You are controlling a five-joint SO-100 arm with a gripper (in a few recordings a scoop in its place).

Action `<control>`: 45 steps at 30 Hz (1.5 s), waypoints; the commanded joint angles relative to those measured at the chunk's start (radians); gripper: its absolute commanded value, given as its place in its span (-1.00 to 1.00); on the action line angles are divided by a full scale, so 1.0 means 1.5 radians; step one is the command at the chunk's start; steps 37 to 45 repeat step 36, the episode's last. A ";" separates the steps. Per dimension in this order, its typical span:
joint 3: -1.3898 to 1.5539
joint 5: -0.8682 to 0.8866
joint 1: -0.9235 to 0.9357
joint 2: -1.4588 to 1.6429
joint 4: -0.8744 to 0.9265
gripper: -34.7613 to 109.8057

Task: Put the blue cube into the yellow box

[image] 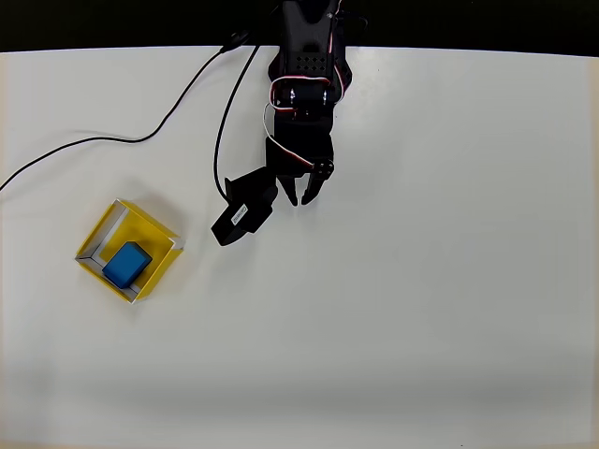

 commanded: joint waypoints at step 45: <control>0.018 0.070 0.017 0.019 0.173 -0.52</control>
